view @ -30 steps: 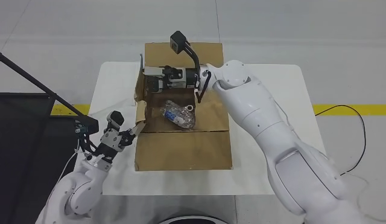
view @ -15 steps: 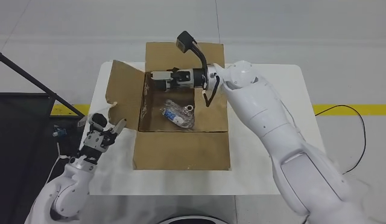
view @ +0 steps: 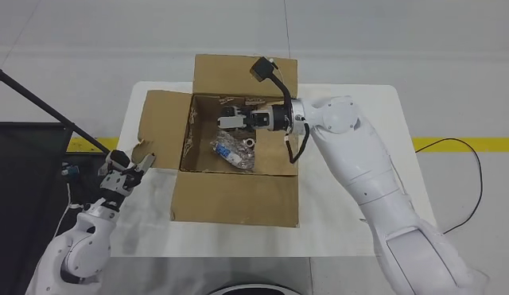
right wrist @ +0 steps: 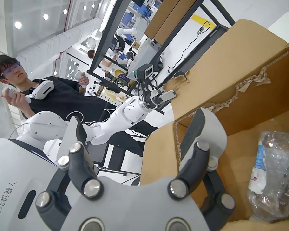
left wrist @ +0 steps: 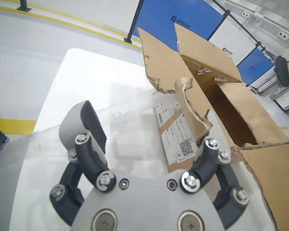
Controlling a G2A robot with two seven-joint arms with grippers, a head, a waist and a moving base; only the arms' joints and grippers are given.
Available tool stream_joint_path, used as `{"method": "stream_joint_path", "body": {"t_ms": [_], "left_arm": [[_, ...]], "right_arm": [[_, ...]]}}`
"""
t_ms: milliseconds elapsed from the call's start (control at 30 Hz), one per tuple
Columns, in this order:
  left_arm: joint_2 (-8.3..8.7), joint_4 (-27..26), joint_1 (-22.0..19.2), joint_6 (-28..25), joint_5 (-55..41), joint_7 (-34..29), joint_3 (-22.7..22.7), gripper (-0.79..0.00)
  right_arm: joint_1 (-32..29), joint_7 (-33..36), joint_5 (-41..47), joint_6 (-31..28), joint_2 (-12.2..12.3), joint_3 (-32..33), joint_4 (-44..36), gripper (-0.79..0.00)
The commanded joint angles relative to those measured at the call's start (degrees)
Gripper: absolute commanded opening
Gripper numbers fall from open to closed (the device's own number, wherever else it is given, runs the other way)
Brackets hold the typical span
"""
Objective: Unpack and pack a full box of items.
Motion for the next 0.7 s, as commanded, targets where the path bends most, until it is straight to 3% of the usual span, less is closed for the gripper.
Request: {"method": "stream_joint_path", "body": {"t_ms": [0,433,667], "left_arm": [[-0.03,0.3,-0.3,0.0,0.0,-0.2,0.1,0.0],[-0.05,0.9,-0.3,-0.3,0.6,-0.9,-0.5,0.0],[0.03,-1.4,1.0,-1.7,-0.7,-1.1,-2.7,0.0]], "right_arm": [[0.0,0.0,0.0,0.1,0.1,0.1,-0.1,0.0],[0.0,0.0,0.0,0.1,0.1,0.1,-0.1,0.0],[-2.7,-2.6,-3.0,1.5,0.8,0.8,-3.5,0.0]]}}
